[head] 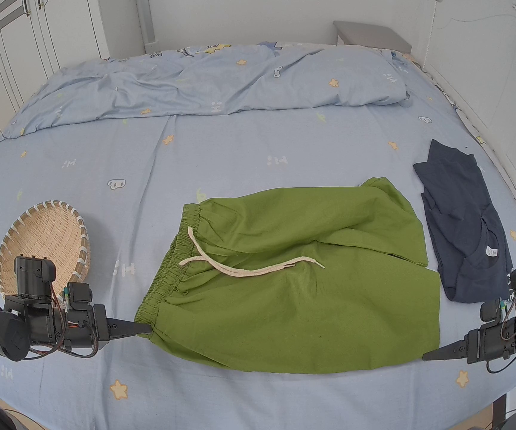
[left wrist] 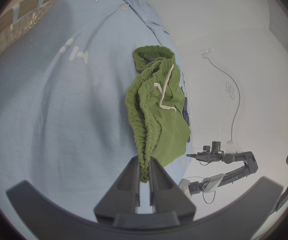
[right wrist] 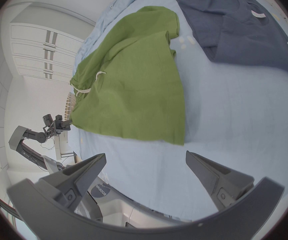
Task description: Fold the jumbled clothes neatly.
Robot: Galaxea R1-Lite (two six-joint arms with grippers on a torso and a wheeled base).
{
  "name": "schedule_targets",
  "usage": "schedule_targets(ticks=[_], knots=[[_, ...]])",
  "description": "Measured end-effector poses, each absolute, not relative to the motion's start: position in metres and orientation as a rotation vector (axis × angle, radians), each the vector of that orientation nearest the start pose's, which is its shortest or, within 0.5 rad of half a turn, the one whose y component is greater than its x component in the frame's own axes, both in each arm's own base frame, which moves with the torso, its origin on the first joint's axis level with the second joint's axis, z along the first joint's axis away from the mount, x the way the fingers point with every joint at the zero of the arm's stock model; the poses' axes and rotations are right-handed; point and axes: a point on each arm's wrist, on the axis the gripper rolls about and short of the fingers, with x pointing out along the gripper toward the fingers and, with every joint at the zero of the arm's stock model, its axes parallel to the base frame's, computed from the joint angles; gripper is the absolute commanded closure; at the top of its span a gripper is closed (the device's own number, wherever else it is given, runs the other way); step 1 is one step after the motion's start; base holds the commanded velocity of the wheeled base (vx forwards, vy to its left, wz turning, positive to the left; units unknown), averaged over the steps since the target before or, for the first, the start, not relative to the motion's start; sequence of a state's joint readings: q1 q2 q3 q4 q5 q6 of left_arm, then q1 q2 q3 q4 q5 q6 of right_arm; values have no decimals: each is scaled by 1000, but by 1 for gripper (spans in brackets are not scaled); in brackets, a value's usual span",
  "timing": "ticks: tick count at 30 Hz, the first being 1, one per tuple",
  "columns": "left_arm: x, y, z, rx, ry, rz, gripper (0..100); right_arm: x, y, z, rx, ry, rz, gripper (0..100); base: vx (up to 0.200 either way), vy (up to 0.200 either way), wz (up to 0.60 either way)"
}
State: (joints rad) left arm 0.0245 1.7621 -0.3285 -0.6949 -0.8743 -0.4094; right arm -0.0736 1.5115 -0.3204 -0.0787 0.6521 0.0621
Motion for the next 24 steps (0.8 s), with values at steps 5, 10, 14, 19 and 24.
schedule_targets(ticks=[5, 10, 14, 19, 24], knots=[[227, -12, 69, -711, 852, -663, 100, 174, -1, 65, 462, 1026, 508, 0, 0, 0, 0], [227, -12, 71, -725, 852, -658, 100, 182, -3, 50, 471, 1023, 517, 0, 0, 0, 0], [227, -12, 71, -727, 851, -658, 100, 183, -2, 41, 500, 1048, 543, 0, 0, 0, 0], [227, -12, 71, -727, 851, -658, 100, 184, -1, 38, 542, 1062, 597, 0, 0, 0, 0], [227, -12, 71, -727, 851, -659, 100, 191, -1, 34, 543, 1049, 608, 0, 0, 0, 0]])
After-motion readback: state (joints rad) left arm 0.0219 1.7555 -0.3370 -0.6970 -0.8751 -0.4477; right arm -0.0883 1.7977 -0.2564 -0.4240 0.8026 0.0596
